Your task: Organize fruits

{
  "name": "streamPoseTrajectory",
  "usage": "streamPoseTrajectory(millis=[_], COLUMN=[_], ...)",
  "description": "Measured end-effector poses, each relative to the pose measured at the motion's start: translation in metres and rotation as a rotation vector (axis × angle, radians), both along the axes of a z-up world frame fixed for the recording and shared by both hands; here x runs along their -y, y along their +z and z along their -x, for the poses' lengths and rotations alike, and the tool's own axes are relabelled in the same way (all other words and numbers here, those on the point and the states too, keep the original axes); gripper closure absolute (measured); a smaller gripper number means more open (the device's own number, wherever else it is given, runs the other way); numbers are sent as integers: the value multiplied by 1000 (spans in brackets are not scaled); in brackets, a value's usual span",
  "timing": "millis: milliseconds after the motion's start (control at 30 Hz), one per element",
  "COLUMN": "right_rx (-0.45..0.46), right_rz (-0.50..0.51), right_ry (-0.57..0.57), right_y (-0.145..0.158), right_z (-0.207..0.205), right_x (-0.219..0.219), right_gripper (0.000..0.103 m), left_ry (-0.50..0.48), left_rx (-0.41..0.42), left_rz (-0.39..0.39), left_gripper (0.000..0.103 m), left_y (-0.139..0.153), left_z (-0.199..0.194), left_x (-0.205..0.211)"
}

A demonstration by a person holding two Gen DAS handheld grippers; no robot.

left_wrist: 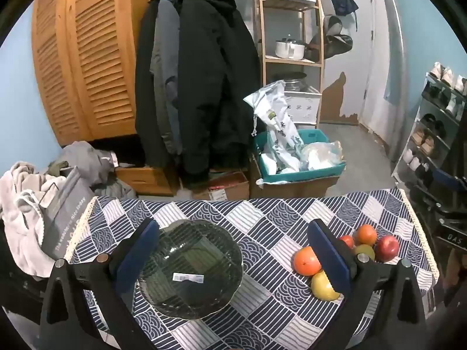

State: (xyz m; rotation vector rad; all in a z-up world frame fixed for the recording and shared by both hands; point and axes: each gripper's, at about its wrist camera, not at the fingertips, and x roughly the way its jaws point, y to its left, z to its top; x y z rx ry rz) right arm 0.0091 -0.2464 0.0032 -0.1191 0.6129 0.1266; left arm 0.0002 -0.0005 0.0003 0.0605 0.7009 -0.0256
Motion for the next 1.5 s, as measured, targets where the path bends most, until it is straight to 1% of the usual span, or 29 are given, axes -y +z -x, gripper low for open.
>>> streamPoseTrajectory(millis=[33,267,300,333,467,500,600,1500], right_rx=[2,5,7,7,7,6,6,8], right_rz=[0,1,1,2,1,5,6,8], right_ry=[1,2,1,1,0,1,2,5], right_y=[0,0,0,0,0,0,-1,-2], right_z=[0,0,0,0,0,0,1,3], right_x=[0,-1,-1,-1,-1,-2,-2,-4], right_gripper=[12,12,12,12,12,12,12,12], left_ry=[-1,27,6,3,0,-2,0,-2], left_rx=[16,17,15,15,26,37,44,48], left_rz=[14,-14,6,9,3,11,8,17], left_gripper=[1,1,1,1,1,1,1,1], left_y=[0,0,8,9,13,7,6,6], left_z=[1,4,0,0,-1,2,4,6], left_x=[-1,0,2,3,7,-1,-1,-1])
